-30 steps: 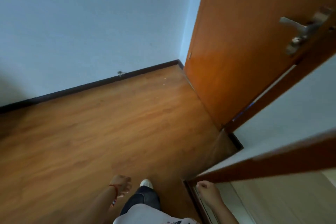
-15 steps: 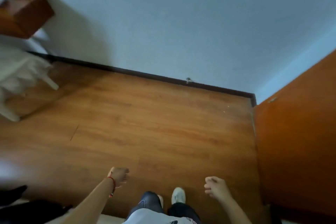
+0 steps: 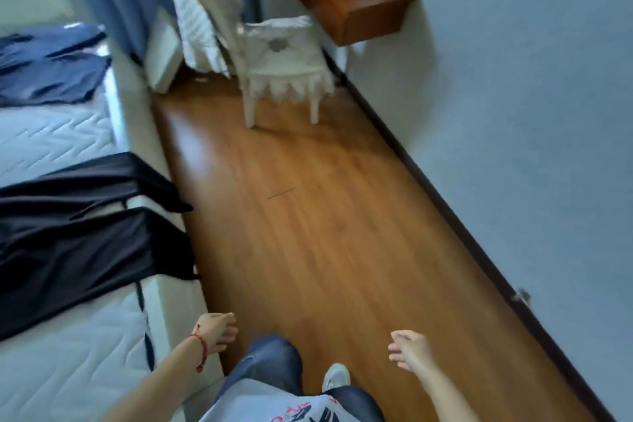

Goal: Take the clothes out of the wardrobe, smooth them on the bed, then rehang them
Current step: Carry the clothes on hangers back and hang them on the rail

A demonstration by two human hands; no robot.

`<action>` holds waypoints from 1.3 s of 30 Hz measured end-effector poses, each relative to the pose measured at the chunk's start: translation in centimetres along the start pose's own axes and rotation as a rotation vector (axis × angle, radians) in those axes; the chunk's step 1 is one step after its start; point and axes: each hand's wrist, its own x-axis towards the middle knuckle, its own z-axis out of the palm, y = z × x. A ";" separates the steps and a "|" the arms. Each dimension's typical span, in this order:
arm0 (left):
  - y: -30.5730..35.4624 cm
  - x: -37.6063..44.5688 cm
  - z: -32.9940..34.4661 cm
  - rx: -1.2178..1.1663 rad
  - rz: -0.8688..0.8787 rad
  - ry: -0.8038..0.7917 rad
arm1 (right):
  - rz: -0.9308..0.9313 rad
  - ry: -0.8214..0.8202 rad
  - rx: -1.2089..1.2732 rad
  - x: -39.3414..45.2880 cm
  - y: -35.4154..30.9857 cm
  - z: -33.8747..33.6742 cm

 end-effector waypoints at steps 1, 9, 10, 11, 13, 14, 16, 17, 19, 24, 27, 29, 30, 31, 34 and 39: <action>0.0 -0.1 -0.1 -0.045 -0.008 0.006 | -0.024 -0.022 -0.025 1.1 -1.8 -0.2; 2.7 5.0 -4.2 -0.379 -0.149 0.130 | -0.150 -0.172 -0.196 8.5 -18.9 5.6; 3.8 6.0 -5.1 -0.410 -0.164 0.137 | -0.165 -0.188 -0.205 8.8 -21.4 6.9; 4.8 6.9 -6.1 -0.436 -0.182 0.141 | -0.179 -0.196 -0.206 9.2 -23.8 8.1; 7.6 8.5 -8.1 -0.466 -0.214 0.163 | -0.182 -0.208 -0.221 9.6 -28.5 10.3; 9.2 9.2 -9.2 -0.461 -0.214 0.166 | -0.186 -0.213 -0.240 9.6 -30.7 11.2; 12.9 11.0 -11.1 -0.452 -0.201 0.168 | -0.220 -0.230 -0.274 10.1 -35.1 13.1; 15.0 12.3 -12.3 -0.464 -0.186 0.174 | -0.246 -0.239 -0.283 10.7 -37.4 14.1; 19.7 14.3 -14.6 -0.457 -0.149 0.166 | -0.287 -0.244 -0.292 11.5 -41.8 15.8; 30.8 17.5 -19.0 -0.450 -0.063 0.176 | -0.317 -0.256 -0.325 14.1 -52.1 19.4; 35.4 20.6 -21.0 -0.481 -0.051 0.199 | -0.341 -0.288 -0.355 16.6 -58.4 21.8; 37.7 22.9 -22.2 -0.536 -0.083 0.230 | -0.370 -0.315 -0.381 18.4 -63.0 23.8; 38.7 23.9 -22.9 -0.577 -0.110 0.241 | -0.385 -0.329 -0.397 19.2 -65.5 24.9; 39.7 24.5 -23.4 -0.621 -0.139 0.245 | -0.396 -0.347 -0.421 19.8 -68.0 26.0; 42.6 25.5 -24.7 -0.744 -0.201 0.287 | -0.446 -0.405 -0.507 20.7 -75.3 29.0; 47.3 27.0 -27.8 -0.851 -0.237 0.371 | -0.521 -0.476 -0.647 21.5 -86.9 35.2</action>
